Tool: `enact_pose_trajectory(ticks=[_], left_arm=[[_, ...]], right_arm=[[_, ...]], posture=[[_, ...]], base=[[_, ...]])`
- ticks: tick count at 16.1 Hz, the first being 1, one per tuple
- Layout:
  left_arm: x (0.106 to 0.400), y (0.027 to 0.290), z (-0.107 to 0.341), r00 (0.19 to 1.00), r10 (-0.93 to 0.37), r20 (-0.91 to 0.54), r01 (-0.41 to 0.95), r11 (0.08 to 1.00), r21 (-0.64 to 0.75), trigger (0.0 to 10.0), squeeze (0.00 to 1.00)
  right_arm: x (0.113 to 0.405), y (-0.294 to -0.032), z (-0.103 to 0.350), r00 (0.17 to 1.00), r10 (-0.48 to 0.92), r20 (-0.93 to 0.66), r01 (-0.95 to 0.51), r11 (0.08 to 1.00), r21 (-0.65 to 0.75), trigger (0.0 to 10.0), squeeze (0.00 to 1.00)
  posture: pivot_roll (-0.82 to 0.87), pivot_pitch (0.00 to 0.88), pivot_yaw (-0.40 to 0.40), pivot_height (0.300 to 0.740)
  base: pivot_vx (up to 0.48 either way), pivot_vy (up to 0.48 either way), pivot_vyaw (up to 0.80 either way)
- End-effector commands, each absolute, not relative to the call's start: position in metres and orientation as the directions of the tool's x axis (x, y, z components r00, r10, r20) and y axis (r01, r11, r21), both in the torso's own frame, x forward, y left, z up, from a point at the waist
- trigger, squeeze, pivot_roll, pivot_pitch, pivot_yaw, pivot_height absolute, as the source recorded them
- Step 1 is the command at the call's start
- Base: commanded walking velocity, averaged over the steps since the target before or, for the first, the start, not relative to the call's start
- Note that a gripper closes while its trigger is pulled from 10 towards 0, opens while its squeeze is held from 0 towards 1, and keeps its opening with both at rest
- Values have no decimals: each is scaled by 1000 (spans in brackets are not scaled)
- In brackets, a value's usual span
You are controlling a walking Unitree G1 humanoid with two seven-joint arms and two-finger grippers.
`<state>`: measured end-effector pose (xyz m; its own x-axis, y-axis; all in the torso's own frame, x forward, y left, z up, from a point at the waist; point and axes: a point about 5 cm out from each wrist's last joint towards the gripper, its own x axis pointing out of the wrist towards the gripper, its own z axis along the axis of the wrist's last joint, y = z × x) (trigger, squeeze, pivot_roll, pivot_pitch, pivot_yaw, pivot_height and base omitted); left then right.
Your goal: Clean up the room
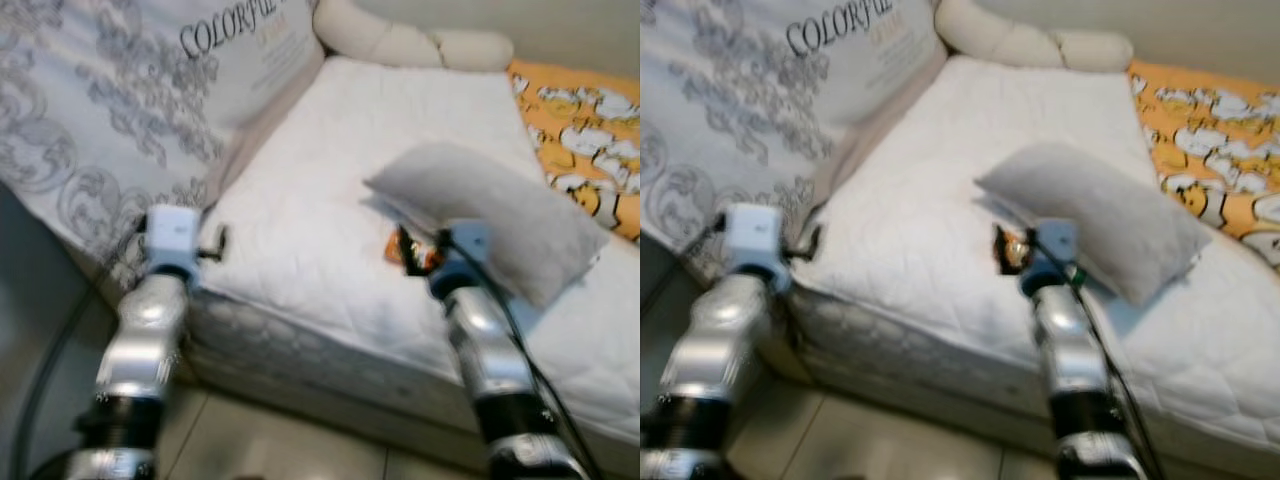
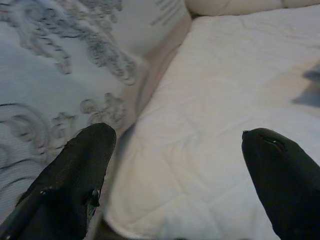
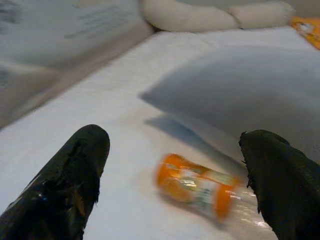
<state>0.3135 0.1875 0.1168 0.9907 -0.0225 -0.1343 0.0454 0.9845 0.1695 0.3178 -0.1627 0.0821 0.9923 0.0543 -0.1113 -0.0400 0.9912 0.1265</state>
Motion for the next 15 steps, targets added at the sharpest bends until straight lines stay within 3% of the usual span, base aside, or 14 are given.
enact_pose_trajectory(ticks=[1, 3, 4, 5, 12, 13, 14, 15], left_arm=[[316, 196, 122, 992, -1, -124, 24, 983, 182, 10000, 910], [316, 196, 122, 992, -3, -123, 26, 983, 180, 10000, 906], [317, 195, 122, 992, -4, -123, 26, 983, 180, 10000, 902], [317, 195, 122, 992, -7, -124, 29, 984, 178, 10000, 906], [318, 195, 122, 992, -8, -127, 31, 984, 178, 10000, 898], [318, 195, 122, 992, -8, -128, 31, 983, 179, 10000, 882], [317, 195, 121, 991, -9, -131, 32, 983, 181, 10000, 867], [316, 194, 118, 988, -19, -155, 50, 979, 198, 10000, 792]], right_arm=[[321, -155, 86, 992, 76, -103, -60, 987, 152, 10000, 1000], [321, -157, 85, 992, 55, -109, -38, 987, 156, 10000, 1000], [321, -157, 86, 993, 52, -108, -35, 987, 154, 0, 1000], [320, -157, 86, 993, 59, -102, -42, 987, 153, 0, 0], [320, -158, 86, 993, 62, -104, -44, 985, 169, 0, 0], [320, -157, 85, 992, 65, -108, -46, 985, 169, 667, 0], [320, -156, 84, 990, 75, -118, -54, 984, 172, 5922, 0], [320, -153, 81, 984, 100, -146, -78, 986, 150, 10000, 0]], posture=[[74, 0, -5, 740], [68, 0, -2, 740], [68, 0, -2, 740], [65, 0, -1, 740], [66, 0, -2, 740], [66, 0, -2, 740], [66, 0, -3, 740], [66, 0, -5, 740]], base=[[326, 0, 0], [326, 0, 0], [326, 0, 0], [322, 0, 0], [317, 0, 0], [262, 0, 0], [0, 0, 0], [0, 0, 0]])
